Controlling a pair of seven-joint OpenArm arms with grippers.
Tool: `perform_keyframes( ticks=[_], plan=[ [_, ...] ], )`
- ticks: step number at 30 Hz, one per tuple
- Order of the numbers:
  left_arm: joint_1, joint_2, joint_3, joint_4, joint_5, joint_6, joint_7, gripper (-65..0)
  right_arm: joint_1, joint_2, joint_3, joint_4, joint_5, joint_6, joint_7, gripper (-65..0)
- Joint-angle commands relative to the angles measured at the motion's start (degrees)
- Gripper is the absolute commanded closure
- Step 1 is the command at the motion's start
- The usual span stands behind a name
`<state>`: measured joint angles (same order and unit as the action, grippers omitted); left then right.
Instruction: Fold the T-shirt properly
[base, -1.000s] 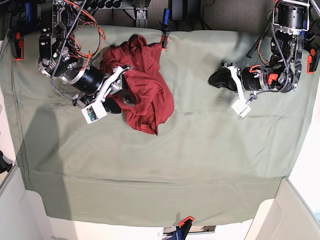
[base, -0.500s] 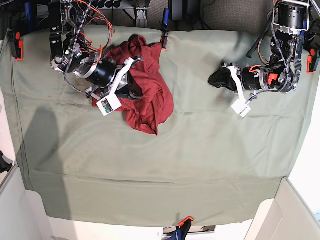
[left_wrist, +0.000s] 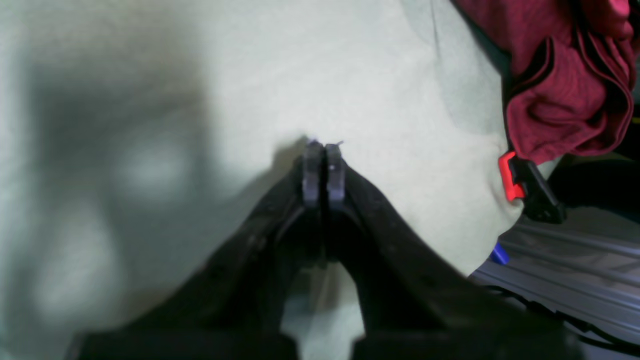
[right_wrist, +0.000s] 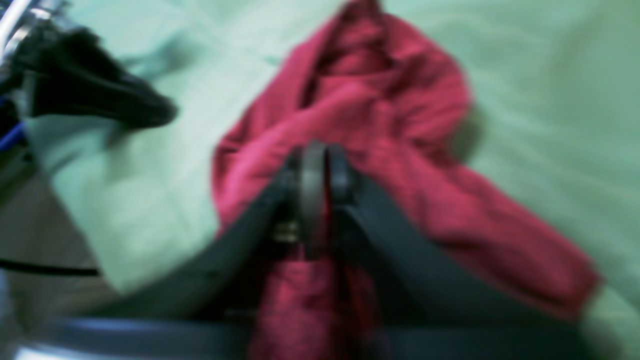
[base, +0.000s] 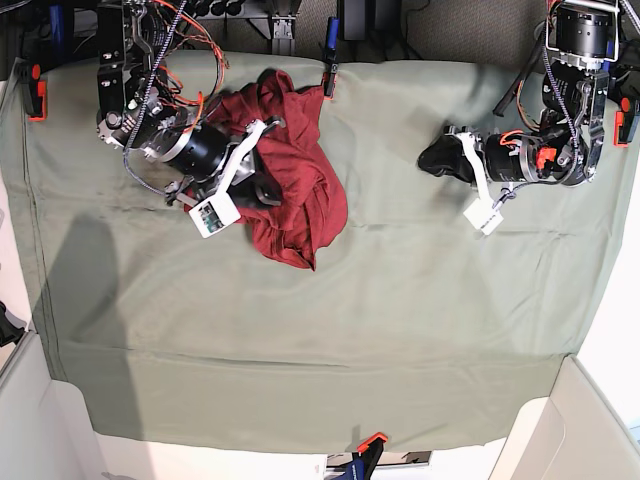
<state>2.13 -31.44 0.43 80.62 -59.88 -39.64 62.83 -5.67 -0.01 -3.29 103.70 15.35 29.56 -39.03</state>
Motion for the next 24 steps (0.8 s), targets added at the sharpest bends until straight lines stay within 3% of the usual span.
perform_keyframes(
  ticks=[1, 3, 12, 14, 18, 21, 24],
  plan=[
    [-0.7, -0.98, -0.92, 0.87, -0.76, -0.36, -0.42, 0.0, 0.74, -0.09, 0.52, 1.22, -0.04, -0.46, 1.46, -23.9],
    [-0.7, -0.98, -1.42, 0.87, -0.79, -0.36, -0.44, 0.0, 0.74, 0.22, 1.2, 1.2, -1.51, -0.9, 1.42, -30.2],
    [-0.7, -0.96, -1.86, 0.87, -0.79, -0.36, -0.46, 0.0, 0.74, 1.09, -0.92, -2.08, -3.3, -1.18, 1.46, -29.6],
    [-0.72, -0.96, -1.86, 0.87, -0.79, -0.36, -0.46, 0.0, 0.72, 1.09, -1.42, -3.06, -3.82, -1.18, 1.46, -23.7],
    [-0.68, -0.96, -1.86, 0.87, -0.81, -0.36, -0.44, 0.0, 0.74, 1.09, -2.32, -2.86, -3.76, -1.16, 1.49, -5.6],
    [-0.7, -0.96, -1.97, 0.87, -0.79, -0.36, -0.44, 0.0, 0.74, 1.09, -2.75, -2.6, -3.3, -1.05, 1.49, 0.0],
    [-0.7, -0.98, -2.01, 0.87, -0.79, -0.36, -0.44, 0.0, 0.72, 1.07, -3.26, -0.81, -1.55, -1.01, 1.42, 0.0]
  ],
)
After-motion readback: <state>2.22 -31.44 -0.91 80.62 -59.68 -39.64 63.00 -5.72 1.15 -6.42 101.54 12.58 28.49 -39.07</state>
